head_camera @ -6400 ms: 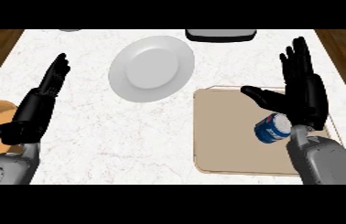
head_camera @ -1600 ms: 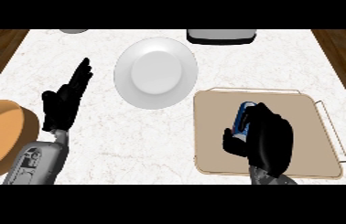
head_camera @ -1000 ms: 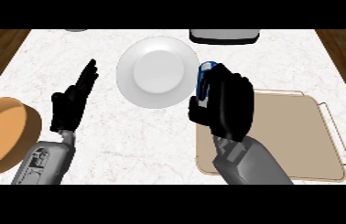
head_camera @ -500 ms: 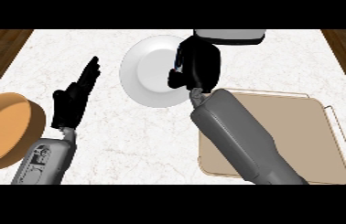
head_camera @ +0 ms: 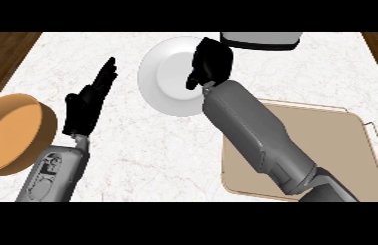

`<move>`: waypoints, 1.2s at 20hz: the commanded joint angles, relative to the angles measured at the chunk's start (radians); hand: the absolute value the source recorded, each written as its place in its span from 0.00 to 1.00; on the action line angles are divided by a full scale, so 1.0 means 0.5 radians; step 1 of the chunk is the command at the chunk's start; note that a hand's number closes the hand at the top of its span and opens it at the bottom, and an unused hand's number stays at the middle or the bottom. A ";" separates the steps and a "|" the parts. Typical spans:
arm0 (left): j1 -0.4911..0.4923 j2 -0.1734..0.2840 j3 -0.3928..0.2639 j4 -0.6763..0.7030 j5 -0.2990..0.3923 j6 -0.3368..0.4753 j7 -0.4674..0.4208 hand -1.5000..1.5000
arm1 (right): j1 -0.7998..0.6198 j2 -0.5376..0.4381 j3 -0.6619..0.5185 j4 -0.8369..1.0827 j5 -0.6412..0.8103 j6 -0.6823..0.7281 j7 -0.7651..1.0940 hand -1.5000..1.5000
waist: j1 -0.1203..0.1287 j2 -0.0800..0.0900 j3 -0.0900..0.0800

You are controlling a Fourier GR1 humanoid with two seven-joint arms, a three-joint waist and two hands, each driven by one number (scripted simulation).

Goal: Pick the can from the tray and place it in the plate

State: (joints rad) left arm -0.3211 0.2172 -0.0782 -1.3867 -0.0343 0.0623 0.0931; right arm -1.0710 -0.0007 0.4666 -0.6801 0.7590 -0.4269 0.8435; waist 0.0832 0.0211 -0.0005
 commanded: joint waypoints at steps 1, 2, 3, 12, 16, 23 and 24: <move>-0.094 -0.015 -0.022 0.060 -0.022 -0.023 -0.015 0.50 | -0.052 0.001 0.032 0.211 -0.253 -0.117 0.021 0.00 | 0.067 0.028 0.000; -0.081 0.004 0.017 0.023 0.023 -0.041 0.014 0.50 | 0.049 0.001 0.002 0.236 -0.296 -0.223 -0.061 0.00 | 0.055 0.023 0.001; -0.058 -0.049 -0.053 0.047 -0.015 -0.032 -0.013 0.50 | 0.033 0.001 -0.004 0.229 -0.352 -0.276 -0.070 0.00 | 0.094 0.037 0.002; -0.067 -0.067 -0.047 0.084 -0.040 -0.017 -0.057 0.50 | 0.054 0.001 -0.044 0.220 -0.710 -0.682 -0.507 0.00 | 0.094 0.036 0.005; -0.083 -0.074 -0.025 0.078 -0.063 0.039 -0.013 0.50 | 0.108 0.001 -0.118 0.133 -0.839 -1.000 -0.714 0.00 | 0.032 0.016 0.006; 0.035 0.005 0.072 0.071 -0.038 0.025 -0.029 0.50 | 0.176 0.001 -0.247 0.012 -0.989 -1.283 -0.755 0.00 | -0.118 -0.036 0.002; 0.050 -0.002 0.065 -0.065 -0.005 0.015 0.084 0.50 | 0.174 0.001 -0.179 -0.028 -1.001 -1.335 -0.676 0.00 | -0.105 -0.045 0.002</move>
State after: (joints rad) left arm -0.3240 0.2095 -0.0553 -1.3631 -0.0461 0.0681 0.0937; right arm -0.9923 -0.0046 0.3783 -0.6588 0.2812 -0.9831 0.4724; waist 0.0574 0.0118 0.0010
